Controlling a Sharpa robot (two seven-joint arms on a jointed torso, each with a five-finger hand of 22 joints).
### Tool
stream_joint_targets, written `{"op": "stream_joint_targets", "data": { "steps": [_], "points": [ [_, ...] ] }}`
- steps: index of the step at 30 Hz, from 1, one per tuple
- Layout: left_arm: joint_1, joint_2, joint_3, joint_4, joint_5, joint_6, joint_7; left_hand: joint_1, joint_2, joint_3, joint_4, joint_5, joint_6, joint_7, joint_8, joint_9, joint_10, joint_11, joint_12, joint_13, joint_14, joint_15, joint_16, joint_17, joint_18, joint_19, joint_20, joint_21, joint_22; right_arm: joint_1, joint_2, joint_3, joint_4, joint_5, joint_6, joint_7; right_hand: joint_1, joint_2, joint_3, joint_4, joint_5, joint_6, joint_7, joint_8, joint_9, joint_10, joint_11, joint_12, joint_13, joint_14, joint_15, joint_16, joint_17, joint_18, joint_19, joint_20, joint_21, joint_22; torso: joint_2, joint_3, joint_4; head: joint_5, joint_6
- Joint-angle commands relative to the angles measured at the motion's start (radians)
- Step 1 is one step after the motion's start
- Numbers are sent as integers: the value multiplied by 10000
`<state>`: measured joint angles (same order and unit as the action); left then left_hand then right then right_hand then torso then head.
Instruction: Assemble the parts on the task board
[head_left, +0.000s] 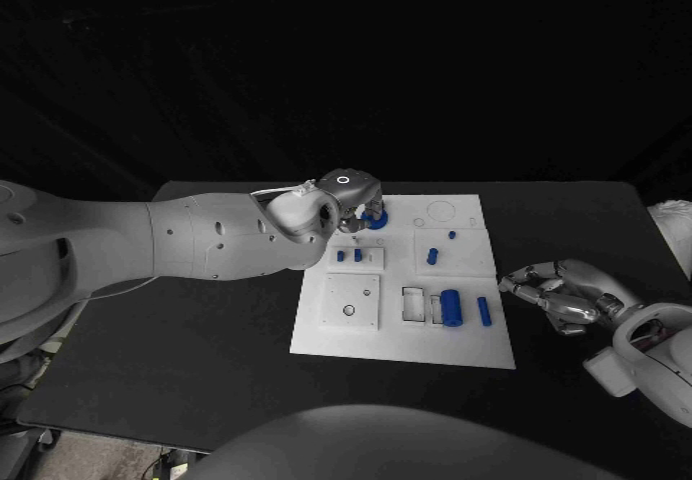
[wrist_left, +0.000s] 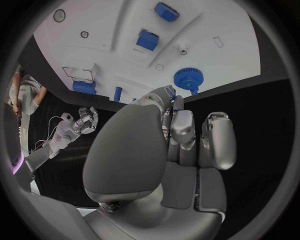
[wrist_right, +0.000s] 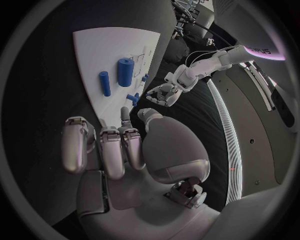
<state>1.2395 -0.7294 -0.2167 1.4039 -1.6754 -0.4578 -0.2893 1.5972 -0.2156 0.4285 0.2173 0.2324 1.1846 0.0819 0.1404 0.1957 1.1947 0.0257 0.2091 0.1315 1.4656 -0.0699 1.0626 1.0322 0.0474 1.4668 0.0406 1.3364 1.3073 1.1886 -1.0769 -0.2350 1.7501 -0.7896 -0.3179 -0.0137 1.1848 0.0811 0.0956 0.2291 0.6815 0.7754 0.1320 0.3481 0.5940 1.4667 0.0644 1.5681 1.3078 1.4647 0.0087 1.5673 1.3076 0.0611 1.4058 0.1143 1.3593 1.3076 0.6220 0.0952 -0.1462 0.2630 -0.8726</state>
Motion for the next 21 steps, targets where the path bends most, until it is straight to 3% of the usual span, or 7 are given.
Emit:
{"op": "stream_joint_targets", "data": {
  "steps": [1,8,21],
  "points": [
    [44,-198,-50,211,417,399,657,-126,-16,39,46,-92,-9,-25,-54,-15,-52,-15,-59,-31,147,31,-56,-35,22,309,11,-41,1945,-9,16,1,0,-91,171,6,75,-36,60,-11,-1,28,-53,66,-11,1041,-76,27,2629,1061,-51,35,2632,1,-62,1,-38,1831,-15,14,3,5,0],
    [118,-665,-120,512,635,1020,657,-170,-62,97,118,-240,-124,-53,-152,-67,-95,-28,-179,-101,75,14,-128,-126,37,272,7,-123,1933,-9,47,1,-29,-90,187,-14,76,-37,60,-11,-1,27,-53,66,-12,1041,-76,27,2629,1061,-51,35,2632,2,-64,1,-40,1830,7,-1,7,61,0],
    [29,-606,-135,285,659,1043,568,-154,-88,139,136,-344,-222,-57,-232,-111,16,-42,-182,-115,45,9,-145,-166,40,259,3,-149,1934,-9,35,1,-15,-104,182,-80,77,-46,63,-15,-4,27,-52,66,-13,1041,-76,27,2629,1061,-51,35,2632,7,-81,1,-61,1822,15,2,-3,9,0]
  ]
}}
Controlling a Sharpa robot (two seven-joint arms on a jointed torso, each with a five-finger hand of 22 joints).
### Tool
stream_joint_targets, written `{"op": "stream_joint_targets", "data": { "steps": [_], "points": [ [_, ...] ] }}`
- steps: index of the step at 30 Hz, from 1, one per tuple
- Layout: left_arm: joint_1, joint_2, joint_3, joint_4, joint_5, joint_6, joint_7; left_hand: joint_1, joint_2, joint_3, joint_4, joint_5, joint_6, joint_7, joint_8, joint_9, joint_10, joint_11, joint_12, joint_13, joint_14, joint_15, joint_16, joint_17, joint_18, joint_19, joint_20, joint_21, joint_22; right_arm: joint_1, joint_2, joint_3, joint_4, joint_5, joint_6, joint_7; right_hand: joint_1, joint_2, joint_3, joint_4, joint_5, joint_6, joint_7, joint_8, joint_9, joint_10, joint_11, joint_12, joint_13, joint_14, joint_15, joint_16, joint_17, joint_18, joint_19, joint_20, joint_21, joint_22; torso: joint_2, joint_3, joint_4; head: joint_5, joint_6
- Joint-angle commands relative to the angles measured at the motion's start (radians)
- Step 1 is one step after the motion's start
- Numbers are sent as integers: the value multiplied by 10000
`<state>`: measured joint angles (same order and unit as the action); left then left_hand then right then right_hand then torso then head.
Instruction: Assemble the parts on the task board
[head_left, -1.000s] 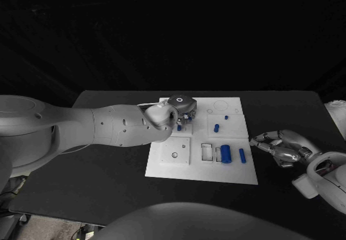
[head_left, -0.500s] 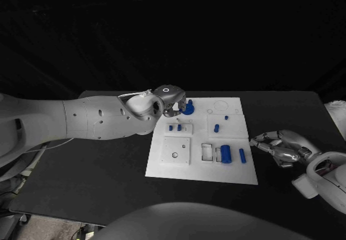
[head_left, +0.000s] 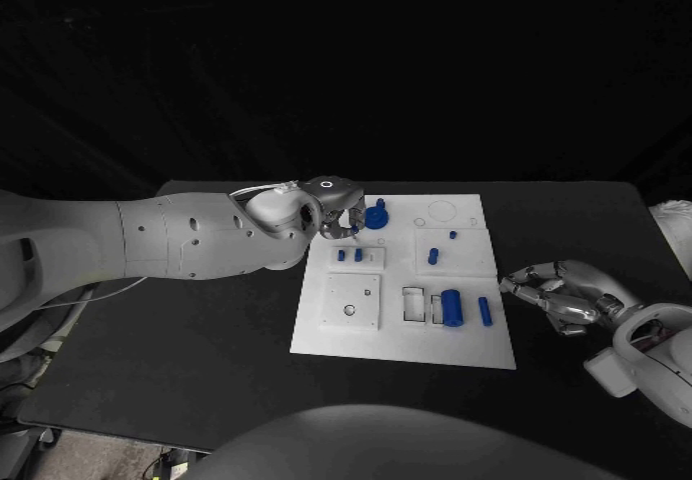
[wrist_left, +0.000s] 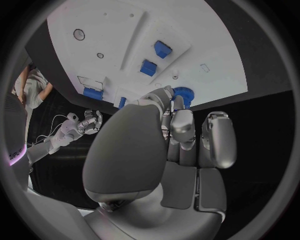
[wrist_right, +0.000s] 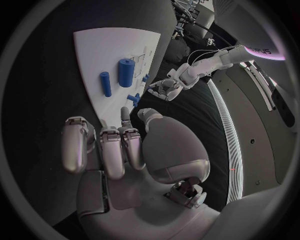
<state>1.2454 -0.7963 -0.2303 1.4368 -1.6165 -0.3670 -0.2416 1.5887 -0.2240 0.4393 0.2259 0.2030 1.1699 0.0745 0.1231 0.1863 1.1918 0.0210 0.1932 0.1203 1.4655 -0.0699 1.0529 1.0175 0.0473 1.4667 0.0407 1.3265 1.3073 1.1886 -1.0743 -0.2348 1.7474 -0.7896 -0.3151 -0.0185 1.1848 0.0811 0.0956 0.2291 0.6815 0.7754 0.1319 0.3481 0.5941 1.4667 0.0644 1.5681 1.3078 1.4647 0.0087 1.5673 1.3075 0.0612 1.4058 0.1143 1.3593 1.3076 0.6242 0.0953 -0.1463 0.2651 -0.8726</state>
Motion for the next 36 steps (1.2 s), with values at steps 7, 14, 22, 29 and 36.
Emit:
{"op": "stream_joint_targets", "data": {
  "steps": [7,14,22,29,36],
  "points": [
    [-163,208,0,-186,-316,-1,64,-55,-62,42,40,-37,-147,-7,-115,-48,127,-12,-9,2,30,5,-62,-50,44,252,-2,-70,1934,-9,0,-1,20,-125,134,-56,79,-47,65,-16,-4,27,-52,67,-14,1041,-76,27,2630,1061,-51,34,2633,14,-102,1,-87,1812,-11,-6,1,-21,0],
    [-240,346,0,-363,-524,-12,8,-101,-93,39,72,-50,-147,-13,-123,-56,80,-13,-51,-14,11,10,-99,-97,50,238,-1,-109,1926,-9,7,-1,20,-129,115,-51,83,-51,69,-20,-4,28,-53,68,-15,1041,-76,27,2630,1061,-51,34,2633,19,-118,1,-106,1805,-7,1,3,-10,0],
    [-268,416,0,-477,-635,-43,-126,-110,-107,47,83,-65,-155,-20,-133,-63,52,-14,-77,-23,-2,11,-120,-123,52,232,1,-124,1924,-9,13,-1,23,-128,126,-56,83,-51,69,-20,-4,28,-53,68,-15,1041,-76,27,2630,1061,-51,34,2633,19,-118,1,-106,1805,-8,0,3,-17,0],
    [-281,447,1,-541,-592,13,-203,-106,-111,59,84,-72,-164,-25,-142,-69,30,-15,-95,-30,-11,9,-139,-146,54,228,1,-135,1922,-9,1,-1,19,-109,155,-83,84,-52,71,-22,-3,28,-53,68,-15,1041,-76,27,2630,1061,-51,34,2633,19,-119,1,-107,1804,-7,-1,-3,-18,0],
    [-289,479,1,-585,-584,142,-236,-105,-116,73,88,-82,-171,-28,-151,-76,3,-16,-118,-38,-30,9,-179,-191,62,213,1,-177,1912,-10,-10,-1,21,-90,174,-102,89,-56,77,-27,-3,29,-53,69,-16,1041,-76,27,2630,1061,-50,34,2633,20,-122,1,-111,1803,-6,0,0,-30,0]
  ]
}}
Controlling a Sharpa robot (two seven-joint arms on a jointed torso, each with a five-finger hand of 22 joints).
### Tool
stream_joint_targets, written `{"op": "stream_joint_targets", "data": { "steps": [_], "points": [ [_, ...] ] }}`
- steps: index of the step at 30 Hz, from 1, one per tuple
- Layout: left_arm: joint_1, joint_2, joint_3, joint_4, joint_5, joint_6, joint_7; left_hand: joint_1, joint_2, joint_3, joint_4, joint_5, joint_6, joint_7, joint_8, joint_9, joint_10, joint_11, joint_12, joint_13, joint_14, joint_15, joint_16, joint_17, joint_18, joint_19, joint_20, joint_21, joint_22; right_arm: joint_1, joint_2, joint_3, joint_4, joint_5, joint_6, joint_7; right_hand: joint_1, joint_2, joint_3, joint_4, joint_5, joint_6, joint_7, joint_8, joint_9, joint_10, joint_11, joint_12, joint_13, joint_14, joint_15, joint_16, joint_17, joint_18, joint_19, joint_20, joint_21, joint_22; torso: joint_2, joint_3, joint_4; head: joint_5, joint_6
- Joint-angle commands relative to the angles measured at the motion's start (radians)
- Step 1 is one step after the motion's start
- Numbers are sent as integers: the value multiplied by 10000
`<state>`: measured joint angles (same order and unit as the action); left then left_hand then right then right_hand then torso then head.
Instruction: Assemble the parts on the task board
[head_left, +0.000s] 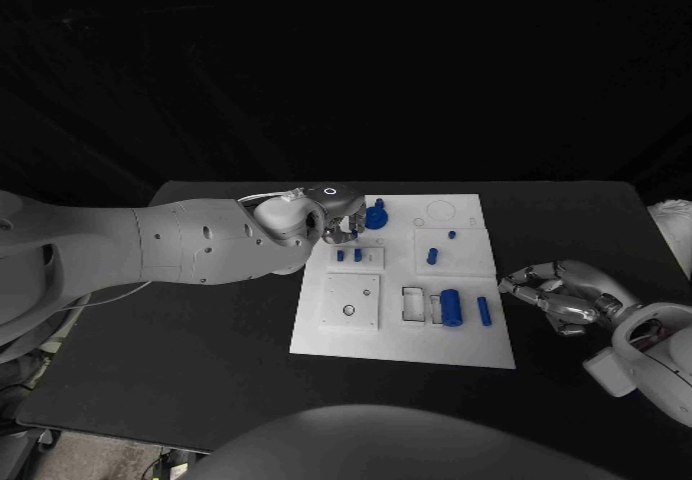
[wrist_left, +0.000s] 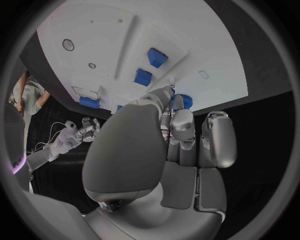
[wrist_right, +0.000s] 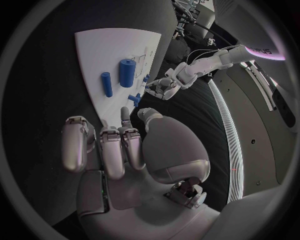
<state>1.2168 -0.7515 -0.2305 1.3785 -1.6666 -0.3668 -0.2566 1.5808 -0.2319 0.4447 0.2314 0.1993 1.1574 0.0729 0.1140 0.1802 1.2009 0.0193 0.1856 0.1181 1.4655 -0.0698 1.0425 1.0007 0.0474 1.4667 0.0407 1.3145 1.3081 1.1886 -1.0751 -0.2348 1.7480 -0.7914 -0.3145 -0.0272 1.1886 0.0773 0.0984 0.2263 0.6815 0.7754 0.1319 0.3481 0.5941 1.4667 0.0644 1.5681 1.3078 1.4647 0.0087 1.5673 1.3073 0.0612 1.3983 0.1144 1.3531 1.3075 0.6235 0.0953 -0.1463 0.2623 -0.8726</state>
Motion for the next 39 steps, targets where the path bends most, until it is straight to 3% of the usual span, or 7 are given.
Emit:
{"op": "stream_joint_targets", "data": {
  "steps": [1,31,39],
  "points": [
    [-6,36,4,-8,-82,154,-93,-26,-38,19,34,-46,-47,-12,-60,-15,-90,1,-44,-17,-32,9,-79,-27,62,212,0,-61,1903,-10,-2,-2,15,-71,171,-16,50,-18,49,1,-3,29,-53,69,-17,1041,-76,27,2630,1061,-50,34,2635,20,-47,0,-50,1803,3,3,0,-4,0],
    [-146,178,4,-292,-99,416,-178,-25,-73,79,50,-118,-148,-55,-141,-63,-123,-6,-104,-36,-200,24,-402,-366,101,126,10,-281,1852,-75,32,-2,-36,-46,215,-17,64,-20,68,-12,-2,29,-54,70,-19,1041,-76,27,2630,1061,-50,34,2635,27,-68,-1,-75,1793,-3,0,0,7,0],
    [-192,229,4,-333,-102,422,-198,-79,-168,123,100,-237,-620,-325,-372,-184,-241,39,-215,-71,-304,55,-515,-510,118,67,31,-407,1829,-81,29,-2,-30,-46,202,-8,73,-20,76,-19,-2,31,-55,72,-20,1041,-77,27,2630,1061,-50,34,2635,27,-69,-1,-76,1793,-2,2,1,12,0]
  ]
}}
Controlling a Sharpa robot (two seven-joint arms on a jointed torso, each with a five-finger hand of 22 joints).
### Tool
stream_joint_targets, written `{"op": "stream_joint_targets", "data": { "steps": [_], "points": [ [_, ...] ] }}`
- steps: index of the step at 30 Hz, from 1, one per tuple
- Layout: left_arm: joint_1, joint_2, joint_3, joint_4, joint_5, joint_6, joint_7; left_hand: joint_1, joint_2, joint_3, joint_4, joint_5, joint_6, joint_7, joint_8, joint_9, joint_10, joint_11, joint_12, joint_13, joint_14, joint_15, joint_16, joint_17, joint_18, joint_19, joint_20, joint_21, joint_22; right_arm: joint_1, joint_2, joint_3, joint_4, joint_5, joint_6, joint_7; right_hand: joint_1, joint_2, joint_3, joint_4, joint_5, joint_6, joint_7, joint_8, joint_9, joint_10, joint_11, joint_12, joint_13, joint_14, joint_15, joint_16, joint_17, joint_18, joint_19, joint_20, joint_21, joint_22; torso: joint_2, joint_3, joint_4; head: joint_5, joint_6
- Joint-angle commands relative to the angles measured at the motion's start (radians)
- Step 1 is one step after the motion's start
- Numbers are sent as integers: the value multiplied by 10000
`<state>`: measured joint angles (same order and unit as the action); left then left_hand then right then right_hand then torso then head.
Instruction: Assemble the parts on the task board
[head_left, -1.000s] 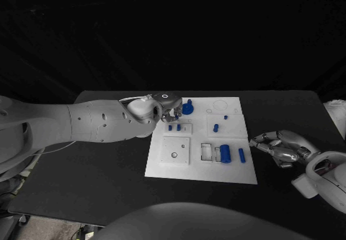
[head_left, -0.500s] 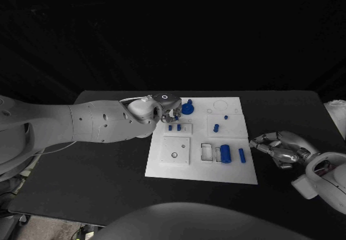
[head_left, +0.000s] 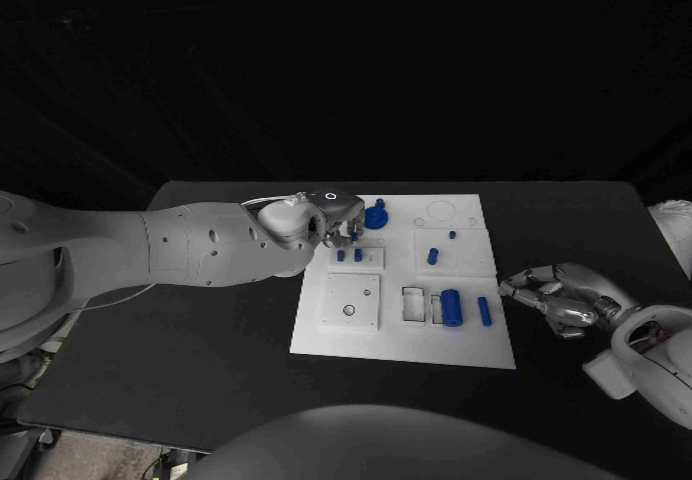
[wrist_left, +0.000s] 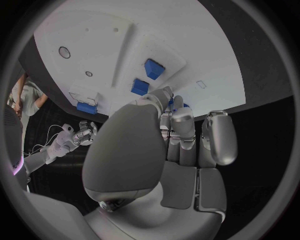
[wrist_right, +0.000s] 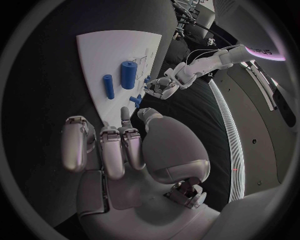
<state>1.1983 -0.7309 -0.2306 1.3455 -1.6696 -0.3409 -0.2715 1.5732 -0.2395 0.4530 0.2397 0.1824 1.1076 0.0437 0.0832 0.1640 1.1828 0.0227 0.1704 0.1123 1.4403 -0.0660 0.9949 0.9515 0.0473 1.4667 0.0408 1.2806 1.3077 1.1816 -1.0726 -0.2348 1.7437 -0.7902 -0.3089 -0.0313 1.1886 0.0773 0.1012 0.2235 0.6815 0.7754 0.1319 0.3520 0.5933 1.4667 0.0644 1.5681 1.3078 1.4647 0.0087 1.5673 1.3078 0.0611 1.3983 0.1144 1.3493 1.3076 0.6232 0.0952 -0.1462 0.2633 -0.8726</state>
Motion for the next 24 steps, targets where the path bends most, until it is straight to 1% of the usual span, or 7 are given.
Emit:
{"op": "stream_joint_targets", "data": {
  "steps": [1,8,18,20,21,22,24],
  "points": [
    [-8,22,4,-3,-72,152,-48,-11,-99,42,24,-81,-158,-53,-78,-31,-71,13,-71,-15,-58,21,-44,-27,119,65,34,-73,1832,-11,2,-2,13,-57,143,35,79,-23,53,2,-3,32,-56,35,-12,1041,-77,27,2630,1061,-51,35,2630,28,-72,-1,-41,1791,0,2,1,3,0],
    [-14,-4,4,28,-74,37,-25,-36,-150,71,68,-163,-511,-264,-170,-111,-141,46,-126,-26,-113,48,-113,-134,131,36,60,-153,1818,-13,3,-2,8,-59,129,39,79,-23,53,2,-3,32,-56,35,-12,1041,-77,27,2630,1061,-51,35,2630,28,-72,-1,-41,1791,-1,1,1,5,0],
    [-16,-65,4,54,-229,90,-223,-56,-204,73,96,-198,-712,-359,-191,-155,-175,65,-149,-27,-167,64,-207,-248,141,12,74,-219,1805,-14,-9,-2,9,-61,75,59,87,-37,58,-9,-9,32,-56,36,-13,1041,-78,27,2630,1061,-51,35,2630,31,-81,-2,-51,1788,2,1,1,11,0],
    [-16,-120,4,88,-340,6,-218,-102,-246,52,141,-253,-920,-446,-197,-201,-104,54,-111,1,-185,63,-217,-275,145,5,80,-241,1802,-14,-23,-1,15,-60,17,87,85,-55,56,-14,-19,25,-51,33,-16,1041,-76,27,2630,1061,-51,35,2630,33,-88,-2,-60,1784,4,1,-3,10,0],
    [-16,-165,4,120,-422,-65,-197,-247,-313,-39,241,-482,-1090,-535,-201,-236,-146,63,-132,2,-202,75,-245,-314,147,-6,93,-269,1796,-13,-35,-1,20,-59,-16,107,85,-55,56,-14,-19,25,-51,33,-16,1041,-76,27,2630,1061,-51,35,2630,33,-88,-2,-60,1784,5,0,-4,10,0],
    [-16,-210,4,157,-500,-137,-180,-412,-383,-182,341,-583,-1238,-615,-195,-267,-213,69,-161,1,-222,83,-283,-364,153,-20,104,-308,1787,-13,-46,-1,24,-59,-43,122,74,-82,48,-14,-51,19,-46,30,-21,1041,-73,27,2630,1061,-50,35,2630,38,-104,-2,-78,1777,5,1,-5,9,0],
    [-13,-361,5,299,-726,-447,-127,-883,-458,-973,472,-700,-1853,-886,-173,-401,-453,85,-237,18,-266,89,-353,-469,164,-49,126,-388,1770,-9,-83,0,39,-61,-118,155,33,-154,2,-4,-524,33,-42,41,-29,1041,-66,27,2630,1061,-42,35,2630,43,-129,3,-108,1766,1,-2,1,-15,0]
  ]
}}
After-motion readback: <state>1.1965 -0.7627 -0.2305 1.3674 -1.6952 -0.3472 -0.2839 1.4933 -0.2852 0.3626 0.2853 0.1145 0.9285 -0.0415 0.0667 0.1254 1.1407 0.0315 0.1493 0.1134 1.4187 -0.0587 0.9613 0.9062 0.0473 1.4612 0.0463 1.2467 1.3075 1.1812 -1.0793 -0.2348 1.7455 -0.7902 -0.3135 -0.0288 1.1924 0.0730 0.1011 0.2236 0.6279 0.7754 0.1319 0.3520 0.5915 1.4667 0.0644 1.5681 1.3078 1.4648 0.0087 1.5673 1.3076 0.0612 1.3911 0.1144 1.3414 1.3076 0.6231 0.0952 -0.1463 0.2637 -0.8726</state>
